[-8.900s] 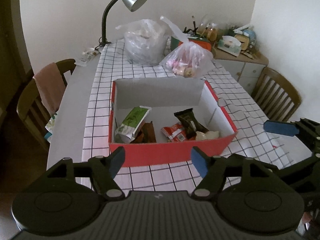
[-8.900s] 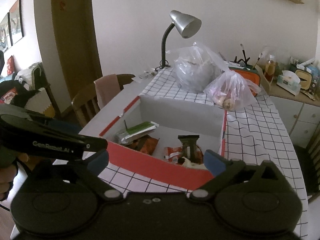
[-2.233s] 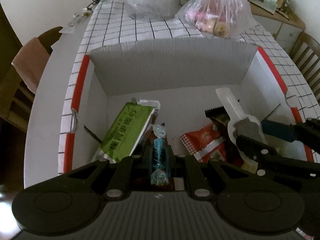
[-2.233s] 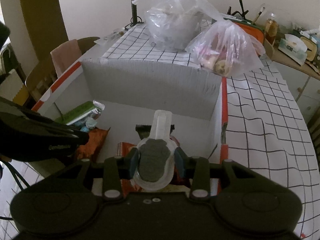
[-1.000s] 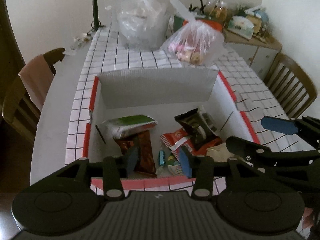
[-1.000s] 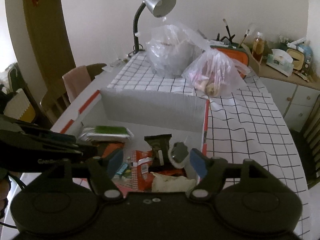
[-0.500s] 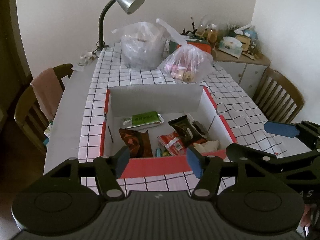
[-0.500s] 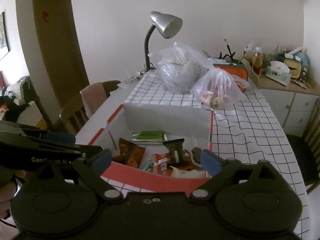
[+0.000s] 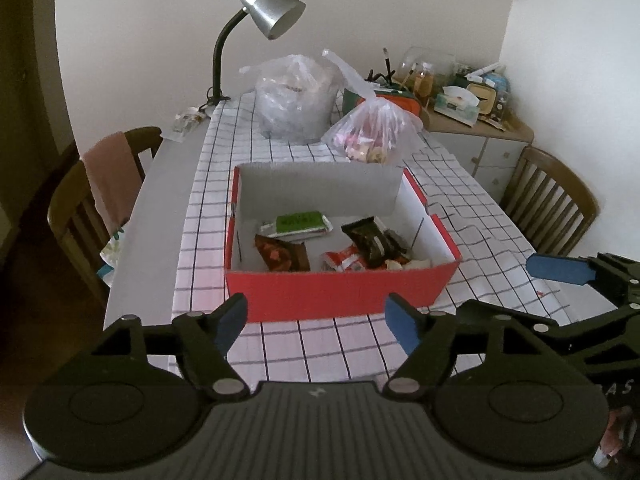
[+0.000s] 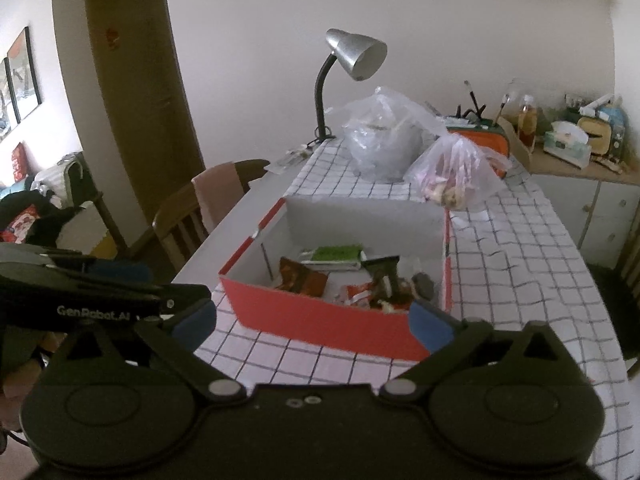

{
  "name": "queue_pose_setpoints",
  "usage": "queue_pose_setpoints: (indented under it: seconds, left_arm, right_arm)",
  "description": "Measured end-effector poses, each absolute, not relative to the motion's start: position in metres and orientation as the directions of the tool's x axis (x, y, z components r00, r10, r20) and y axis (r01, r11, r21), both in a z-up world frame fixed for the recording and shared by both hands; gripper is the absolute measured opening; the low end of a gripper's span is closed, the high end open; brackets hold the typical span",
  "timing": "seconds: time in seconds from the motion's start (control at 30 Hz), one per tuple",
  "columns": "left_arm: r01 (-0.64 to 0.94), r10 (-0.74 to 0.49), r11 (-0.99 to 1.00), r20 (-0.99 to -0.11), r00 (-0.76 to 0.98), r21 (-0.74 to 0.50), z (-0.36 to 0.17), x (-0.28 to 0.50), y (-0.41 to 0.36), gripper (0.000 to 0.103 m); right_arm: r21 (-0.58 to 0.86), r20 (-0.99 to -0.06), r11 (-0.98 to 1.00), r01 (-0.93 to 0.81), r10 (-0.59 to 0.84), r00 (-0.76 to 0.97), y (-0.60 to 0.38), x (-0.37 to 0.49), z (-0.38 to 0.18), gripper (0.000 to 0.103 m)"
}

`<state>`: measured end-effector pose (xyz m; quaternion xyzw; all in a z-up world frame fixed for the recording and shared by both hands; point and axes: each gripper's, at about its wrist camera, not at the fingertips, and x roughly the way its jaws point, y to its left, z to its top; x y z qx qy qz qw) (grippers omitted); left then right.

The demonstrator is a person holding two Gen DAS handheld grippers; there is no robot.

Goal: Organize snacks
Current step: 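Withdraw both tools from the box toward the remaining snacks, then grasp the white printed packet with the left gripper while the right grasps the yellow packet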

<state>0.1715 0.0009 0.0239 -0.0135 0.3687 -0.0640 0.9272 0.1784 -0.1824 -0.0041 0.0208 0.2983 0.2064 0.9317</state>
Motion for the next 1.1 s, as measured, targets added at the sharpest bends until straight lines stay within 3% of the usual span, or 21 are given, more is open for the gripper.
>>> queue_pose_setpoints:
  seconds: [0.2, 0.6, 0.83, 1.1]
  left_arm:
    - [0.097, -0.134, 0.991, -0.696, 0.706, -0.092, 0.007, 0.155, 0.011, 0.081]
    - [0.078, -0.134, 0.991, -0.803, 0.580, -0.109, -0.057, 0.138, 0.019, 0.081]
    - [-0.060, -0.117, 0.985, -0.876, 0.467, -0.163, -0.099, 0.145, 0.020, 0.081]
    - [-0.144, -0.056, 0.982, -0.910, 0.410, -0.126, -0.125, 0.155, 0.008, 0.081]
  right_arm:
    - [0.153, -0.580, 0.915, -0.373, 0.389, 0.716, -0.178, 0.163, -0.020, 0.103]
    - [0.142, -0.674, 0.931, -0.337, 0.340, 0.656, -0.187, 0.160, -0.066, 0.103]
    - [0.114, -0.737, 0.925, -0.363, 0.324, 0.594, -0.193, 0.167, -0.098, 0.102]
    - [0.069, -0.788, 0.914, -0.400, 0.295, 0.540, -0.196, 0.176, -0.130, 0.096]
